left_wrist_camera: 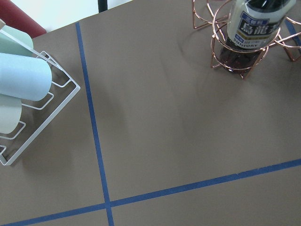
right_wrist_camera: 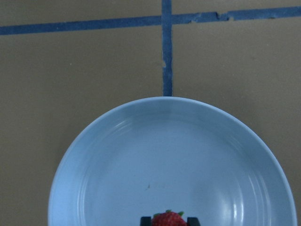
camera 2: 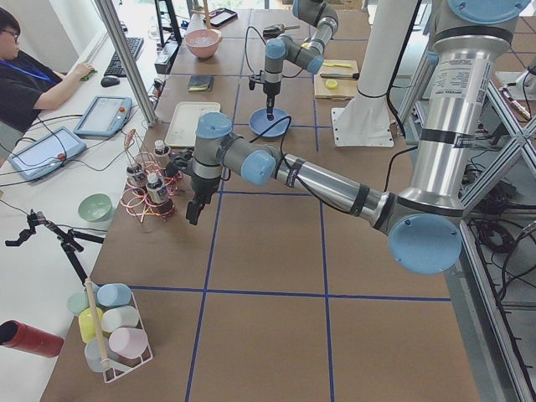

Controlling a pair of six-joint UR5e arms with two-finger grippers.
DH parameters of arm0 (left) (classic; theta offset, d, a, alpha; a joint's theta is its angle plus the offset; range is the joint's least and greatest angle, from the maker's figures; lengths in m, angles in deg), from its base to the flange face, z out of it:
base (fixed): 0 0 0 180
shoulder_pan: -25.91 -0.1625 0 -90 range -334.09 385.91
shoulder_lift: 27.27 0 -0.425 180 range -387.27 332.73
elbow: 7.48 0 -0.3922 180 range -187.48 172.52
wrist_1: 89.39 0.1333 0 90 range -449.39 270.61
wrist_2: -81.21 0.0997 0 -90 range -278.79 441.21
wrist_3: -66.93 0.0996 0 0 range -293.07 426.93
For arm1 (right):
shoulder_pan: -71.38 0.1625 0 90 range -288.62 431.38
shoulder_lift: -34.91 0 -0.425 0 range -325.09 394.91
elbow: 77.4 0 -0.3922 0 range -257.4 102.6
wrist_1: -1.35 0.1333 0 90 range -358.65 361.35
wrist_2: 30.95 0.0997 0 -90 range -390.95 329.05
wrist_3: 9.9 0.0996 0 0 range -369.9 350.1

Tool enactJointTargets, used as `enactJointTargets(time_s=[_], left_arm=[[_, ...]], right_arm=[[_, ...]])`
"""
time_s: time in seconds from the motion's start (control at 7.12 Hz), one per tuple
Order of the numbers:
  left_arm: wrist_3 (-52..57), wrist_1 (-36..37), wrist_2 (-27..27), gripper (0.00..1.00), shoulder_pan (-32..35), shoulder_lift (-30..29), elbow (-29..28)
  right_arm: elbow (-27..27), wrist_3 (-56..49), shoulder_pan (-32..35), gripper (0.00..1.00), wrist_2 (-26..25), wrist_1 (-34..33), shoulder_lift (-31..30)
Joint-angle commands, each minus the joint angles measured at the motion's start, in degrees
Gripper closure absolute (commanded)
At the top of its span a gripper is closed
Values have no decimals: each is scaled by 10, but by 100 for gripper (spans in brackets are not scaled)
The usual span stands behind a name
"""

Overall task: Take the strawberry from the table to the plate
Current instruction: 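Lower the strawberry onto the plate and open the right gripper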

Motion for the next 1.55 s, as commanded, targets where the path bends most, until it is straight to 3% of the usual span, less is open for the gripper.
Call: enactJointTargets(time_s=[0.0, 0.42, 0.56, 0.7, 1.12, 1.26, 1.4], left_arm=[[1, 0, 0, 0, 0, 0, -1], [1, -1, 0, 0, 0, -3, -6], [0, -1, 0, 0, 0, -3, -6], [0, -2, 0, 0, 0, -3, -7], [-1, -3, 0, 0, 0, -4, -10], [-1, -3, 0, 0, 0, -3, -10], [2, -3, 0, 0, 1, -2, -10]], right_arm=[[-21, 1, -4, 100, -12, 4, 7], [-22, 4, -4, 98, -12, 5, 8], [-22, 23, -4, 23, -12, 6, 8], [-21, 24, -5, 0, -13, 6, 8], [2, 22, -4, 0, -12, 2, 5], [29, 18, 13, 0, -6, -12, -2], [97, -2, 33, 0, 1, -78, -20]])
